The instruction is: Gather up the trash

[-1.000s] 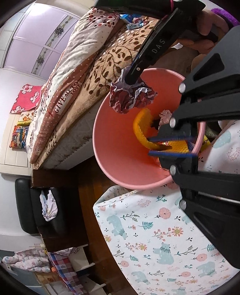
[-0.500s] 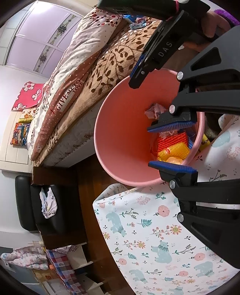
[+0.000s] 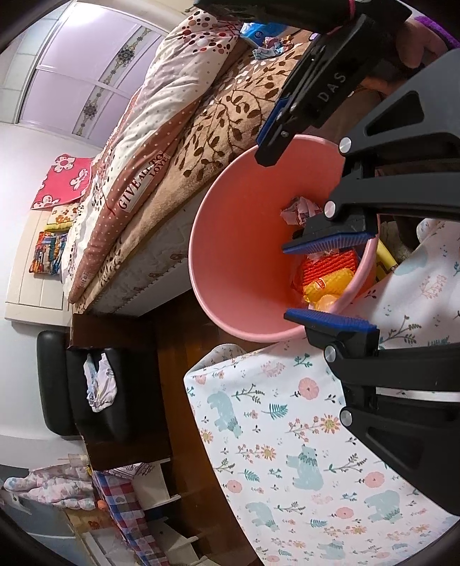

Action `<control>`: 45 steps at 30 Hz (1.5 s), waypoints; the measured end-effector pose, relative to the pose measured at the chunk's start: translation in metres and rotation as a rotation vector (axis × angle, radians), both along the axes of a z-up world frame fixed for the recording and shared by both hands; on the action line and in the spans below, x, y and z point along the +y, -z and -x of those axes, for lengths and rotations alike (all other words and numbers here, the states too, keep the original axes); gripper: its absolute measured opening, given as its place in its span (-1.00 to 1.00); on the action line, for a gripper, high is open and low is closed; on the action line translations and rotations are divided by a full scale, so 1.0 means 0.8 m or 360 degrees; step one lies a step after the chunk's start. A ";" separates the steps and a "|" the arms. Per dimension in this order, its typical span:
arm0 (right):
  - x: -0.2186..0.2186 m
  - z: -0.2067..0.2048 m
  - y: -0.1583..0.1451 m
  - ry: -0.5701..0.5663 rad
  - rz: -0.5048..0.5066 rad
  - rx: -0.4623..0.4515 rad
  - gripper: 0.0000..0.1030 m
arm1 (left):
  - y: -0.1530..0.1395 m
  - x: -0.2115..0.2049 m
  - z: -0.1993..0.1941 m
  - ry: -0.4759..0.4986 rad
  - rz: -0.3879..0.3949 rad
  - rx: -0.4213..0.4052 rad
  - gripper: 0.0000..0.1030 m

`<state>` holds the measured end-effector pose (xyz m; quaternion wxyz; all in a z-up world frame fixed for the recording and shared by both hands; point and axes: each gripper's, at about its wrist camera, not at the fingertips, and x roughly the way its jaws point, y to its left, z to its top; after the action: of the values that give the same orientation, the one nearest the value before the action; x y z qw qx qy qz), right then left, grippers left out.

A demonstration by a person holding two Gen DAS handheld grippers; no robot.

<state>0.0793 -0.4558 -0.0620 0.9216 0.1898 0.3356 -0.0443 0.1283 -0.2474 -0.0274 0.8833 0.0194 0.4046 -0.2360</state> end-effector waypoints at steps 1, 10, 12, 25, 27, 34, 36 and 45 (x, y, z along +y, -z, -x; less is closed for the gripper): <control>0.002 0.002 -0.001 -0.0001 0.0002 -0.0006 -0.26 | -0.002 0.003 0.003 -0.0006 -0.0002 -0.0012 -0.38; 0.028 0.029 -0.019 -0.0031 0.0042 -0.0073 -0.02 | -0.015 0.024 0.021 -0.0057 0.0018 -0.0064 -0.38; 0.036 0.035 -0.025 -0.0036 0.0061 -0.0095 0.04 | -0.018 0.031 0.025 -0.0072 0.0026 -0.0073 -0.38; 0.079 0.059 -0.049 -0.0068 0.0108 -0.0199 0.15 | -0.037 0.078 0.049 -0.0157 0.0079 -0.0146 -0.38; 0.087 0.061 -0.051 -0.0080 0.0109 -0.0204 0.15 | -0.039 0.083 0.052 -0.0164 0.0087 -0.0148 -0.38; 0.111 0.069 -0.054 -0.0132 0.0111 -0.0228 0.15 | -0.045 0.106 0.062 -0.0209 0.0122 -0.0168 -0.38; 0.118 0.072 -0.056 -0.0144 0.0125 -0.0238 0.15 | -0.047 0.113 0.064 -0.0222 0.0128 -0.0172 -0.38; 0.140 0.080 -0.063 -0.0178 0.0167 -0.0275 0.15 | -0.053 0.135 0.075 -0.0279 0.0138 -0.0225 -0.38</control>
<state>0.0153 -0.3434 -0.0114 0.9568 0.1254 0.2623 0.0062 0.0679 -0.1397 0.0149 0.9268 -0.0376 0.3310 -0.1732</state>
